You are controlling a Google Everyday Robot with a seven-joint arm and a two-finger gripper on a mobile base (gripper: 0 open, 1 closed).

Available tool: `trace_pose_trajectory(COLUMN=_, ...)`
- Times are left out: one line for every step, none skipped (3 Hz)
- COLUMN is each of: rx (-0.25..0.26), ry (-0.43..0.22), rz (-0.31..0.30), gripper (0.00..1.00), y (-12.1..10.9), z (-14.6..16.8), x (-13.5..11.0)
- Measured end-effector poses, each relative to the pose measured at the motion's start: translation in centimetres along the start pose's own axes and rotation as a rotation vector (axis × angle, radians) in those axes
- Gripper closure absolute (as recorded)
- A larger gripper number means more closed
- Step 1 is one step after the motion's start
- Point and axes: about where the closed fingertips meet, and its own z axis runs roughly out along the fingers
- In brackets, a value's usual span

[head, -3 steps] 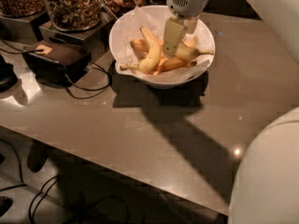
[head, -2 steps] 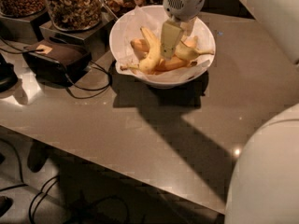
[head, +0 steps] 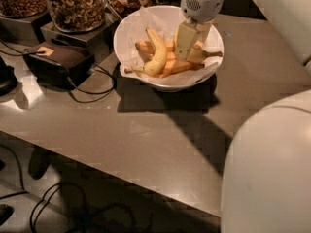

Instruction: Pick banana from white bowl

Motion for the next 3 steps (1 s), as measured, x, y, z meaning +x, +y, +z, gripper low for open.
trace_pose_trajectory(rx=-0.005, ry=-0.008, rz=0.042, gripper=0.39, y=-1.8, z=0.4, x=0.5)
trace_pose_trajectory(rx=-0.016, ry=-0.003, rz=0.055, gripper=0.57, y=-2.5, z=1.3, x=0.5)
trace_pose_trajectory(rx=-0.034, ry=-0.004, rz=0.033, gripper=0.8, y=-2.1, z=1.9, x=0.2)
